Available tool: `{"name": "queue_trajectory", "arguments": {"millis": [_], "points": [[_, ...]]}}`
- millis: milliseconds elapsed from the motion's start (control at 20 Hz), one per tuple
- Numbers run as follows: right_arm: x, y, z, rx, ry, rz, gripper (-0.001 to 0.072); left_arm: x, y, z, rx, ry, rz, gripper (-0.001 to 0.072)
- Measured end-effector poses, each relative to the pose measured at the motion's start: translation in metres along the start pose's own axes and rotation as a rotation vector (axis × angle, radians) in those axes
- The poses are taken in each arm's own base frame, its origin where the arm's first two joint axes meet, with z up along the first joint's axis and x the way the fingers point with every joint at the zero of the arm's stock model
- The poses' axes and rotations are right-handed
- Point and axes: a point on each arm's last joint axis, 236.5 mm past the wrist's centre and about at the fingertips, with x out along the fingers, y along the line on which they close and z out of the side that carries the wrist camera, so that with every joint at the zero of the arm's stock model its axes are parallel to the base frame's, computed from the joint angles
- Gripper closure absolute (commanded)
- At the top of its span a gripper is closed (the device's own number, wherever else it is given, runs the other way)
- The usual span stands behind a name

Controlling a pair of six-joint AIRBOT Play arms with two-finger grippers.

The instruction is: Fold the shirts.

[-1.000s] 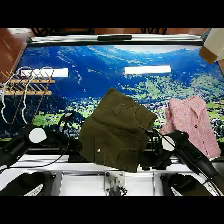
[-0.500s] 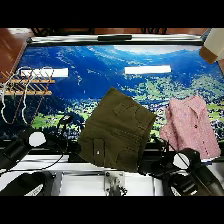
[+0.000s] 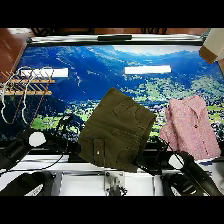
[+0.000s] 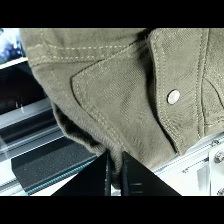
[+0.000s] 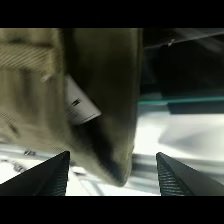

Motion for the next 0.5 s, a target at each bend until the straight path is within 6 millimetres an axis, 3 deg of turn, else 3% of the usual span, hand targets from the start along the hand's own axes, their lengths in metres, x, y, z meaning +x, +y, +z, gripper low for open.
{"name": "queue_trajectory", "arguments": {"millis": [200,250,300,350,400,500], "points": [[0.014,0.007,0.002,0.034,0.043,0.025,0.0081,0.000,0.000,0.000,-0.003,0.001,0.000,0.0649],[0.017,0.010,0.002,0.036,0.054,0.036,0.0150,0.000,0.000,0.000,-0.003,0.000,0.000,0.0648],[0.021,0.013,0.003,0.039,0.061,0.048,0.0340,0.000,0.000,0.000,-0.003,0.000,0.000,0.0648],[0.024,0.013,0.006,0.030,0.057,0.051,0.0585,0.000,0.000,0.000,-0.003,0.000,0.000,0.0648],[0.027,0.013,0.007,0.024,0.058,0.053,0.0623,0.000,0.000,0.000,-0.003,0.000,0.000,0.0648],[0.027,0.018,0.007,-0.001,0.064,0.068,0.0624,-0.002,-0.001,0.002,-0.001,-0.006,-0.001,0.0648]]}}
